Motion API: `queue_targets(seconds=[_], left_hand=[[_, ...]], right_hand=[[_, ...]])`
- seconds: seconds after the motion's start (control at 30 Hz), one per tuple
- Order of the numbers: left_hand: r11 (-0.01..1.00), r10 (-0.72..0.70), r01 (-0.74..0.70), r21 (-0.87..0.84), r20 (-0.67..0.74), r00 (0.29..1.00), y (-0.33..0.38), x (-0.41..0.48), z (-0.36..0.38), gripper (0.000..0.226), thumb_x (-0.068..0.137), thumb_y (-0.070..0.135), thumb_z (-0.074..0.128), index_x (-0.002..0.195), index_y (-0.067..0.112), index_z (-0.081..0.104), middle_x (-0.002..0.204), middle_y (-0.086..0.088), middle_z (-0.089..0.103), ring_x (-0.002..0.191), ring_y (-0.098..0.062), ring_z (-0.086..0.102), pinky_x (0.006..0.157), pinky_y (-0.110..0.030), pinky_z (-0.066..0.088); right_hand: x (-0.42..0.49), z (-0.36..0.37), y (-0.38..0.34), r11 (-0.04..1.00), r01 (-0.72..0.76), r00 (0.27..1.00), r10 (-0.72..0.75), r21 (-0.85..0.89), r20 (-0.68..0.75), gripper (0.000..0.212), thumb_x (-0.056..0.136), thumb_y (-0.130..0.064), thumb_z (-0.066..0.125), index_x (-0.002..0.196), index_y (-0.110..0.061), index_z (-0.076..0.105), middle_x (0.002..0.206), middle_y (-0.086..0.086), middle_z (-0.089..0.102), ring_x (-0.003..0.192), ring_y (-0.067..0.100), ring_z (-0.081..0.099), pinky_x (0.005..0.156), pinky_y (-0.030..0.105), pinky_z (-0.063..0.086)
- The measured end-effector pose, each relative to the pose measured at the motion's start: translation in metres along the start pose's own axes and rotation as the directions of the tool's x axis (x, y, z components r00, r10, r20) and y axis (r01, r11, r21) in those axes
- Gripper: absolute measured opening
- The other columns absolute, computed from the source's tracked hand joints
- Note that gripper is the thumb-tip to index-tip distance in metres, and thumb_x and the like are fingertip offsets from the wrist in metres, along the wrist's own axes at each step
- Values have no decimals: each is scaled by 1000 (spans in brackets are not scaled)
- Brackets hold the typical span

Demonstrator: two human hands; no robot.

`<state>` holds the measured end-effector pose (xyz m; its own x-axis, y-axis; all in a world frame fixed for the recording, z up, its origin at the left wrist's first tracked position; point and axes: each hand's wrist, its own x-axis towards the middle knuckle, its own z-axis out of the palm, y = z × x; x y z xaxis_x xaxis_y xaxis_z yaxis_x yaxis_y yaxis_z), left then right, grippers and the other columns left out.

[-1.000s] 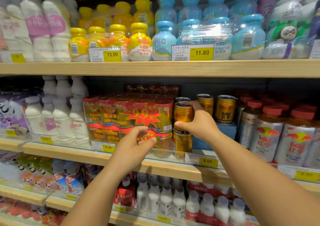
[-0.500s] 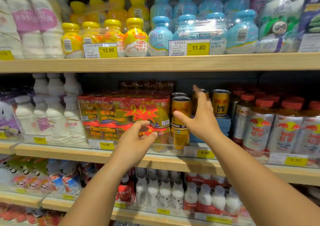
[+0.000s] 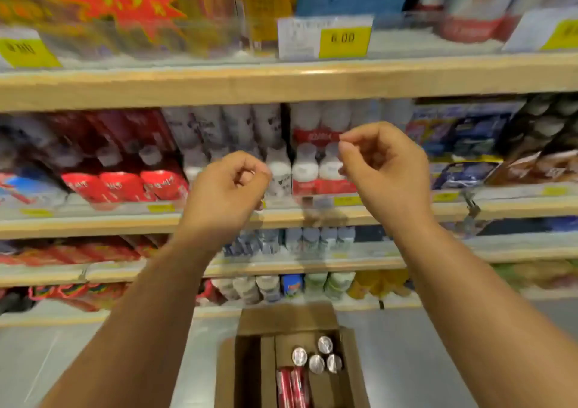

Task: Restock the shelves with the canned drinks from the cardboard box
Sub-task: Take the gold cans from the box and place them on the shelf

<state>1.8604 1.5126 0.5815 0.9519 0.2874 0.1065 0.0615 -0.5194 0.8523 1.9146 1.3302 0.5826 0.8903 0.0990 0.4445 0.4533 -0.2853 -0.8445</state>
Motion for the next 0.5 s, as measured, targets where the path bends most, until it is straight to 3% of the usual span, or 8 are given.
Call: queue_targets(seconds=[0.1, 0.17, 0.23, 0.3, 0.37, 0.5], left_hand=[[992, -120, 119, 36, 47, 992, -66, -21, 56, 17, 88, 24, 58, 71, 19, 61, 52, 4, 63, 49, -1, 58, 56, -21, 46], [968, -249, 251, -16, 80, 965, -114, -43, 95, 16, 88, 22, 59, 73, 19, 63, 54, 12, 65, 55, -7, 61, 59, -26, 48], [929, -363, 368, -41, 99, 927, -166, -68, 136, 15, 87, 20, 60, 72, 19, 63, 57, 7, 66, 64, -17, 63, 69, -33, 50], [892, -446, 452, -26, 125, 886, -217, -91, 175, 15, 87, 23, 59, 73, 19, 64, 60, 3, 66, 68, -18, 62, 74, -37, 49], [857, -512, 514, 35, 167, 843, -267, -111, 211, 13, 87, 30, 57, 77, 24, 64, 67, 4, 66, 72, -18, 62, 72, -34, 48], [822, -569, 534, 195, 258, 781, -356, -144, 275, 7, 86, 18, 58, 86, 25, 59, 84, 7, 64, 75, -1, 56, 65, -18, 41]], right_hand=[[-45, 4, 76, 990, -138, 990, 138, -4, 29, 23, 87, -16, 62, 77, -36, 56, 68, -12, 59, 70, 24, 63, 62, 28, 53], [-81, 10, 134, 961, -275, 960, 275, -7, 59, 27, 87, -14, 62, 74, -38, 56, 64, -11, 59, 70, 27, 63, 60, 31, 51], [-122, 16, 191, 940, -335, 938, 339, -59, 77, 30, 85, -11, 63, 73, -37, 56, 64, -7, 61, 64, 16, 62, 58, 32, 50], [-161, 24, 245, 898, -432, 894, 439, -82, 94, 28, 84, -5, 64, 74, -31, 58, 67, -12, 60, 58, -2, 57, 58, 16, 47], [-204, 33, 297, 849, -515, 837, 527, -116, 148, 23, 85, -1, 61, 78, -23, 61, 70, -16, 60, 59, -4, 56, 59, 10, 45], [-290, 57, 387, 765, -587, 726, 643, -267, 244, 25, 83, -7, 63, 84, -31, 57, 69, -13, 59, 61, -1, 55, 59, 6, 41]])
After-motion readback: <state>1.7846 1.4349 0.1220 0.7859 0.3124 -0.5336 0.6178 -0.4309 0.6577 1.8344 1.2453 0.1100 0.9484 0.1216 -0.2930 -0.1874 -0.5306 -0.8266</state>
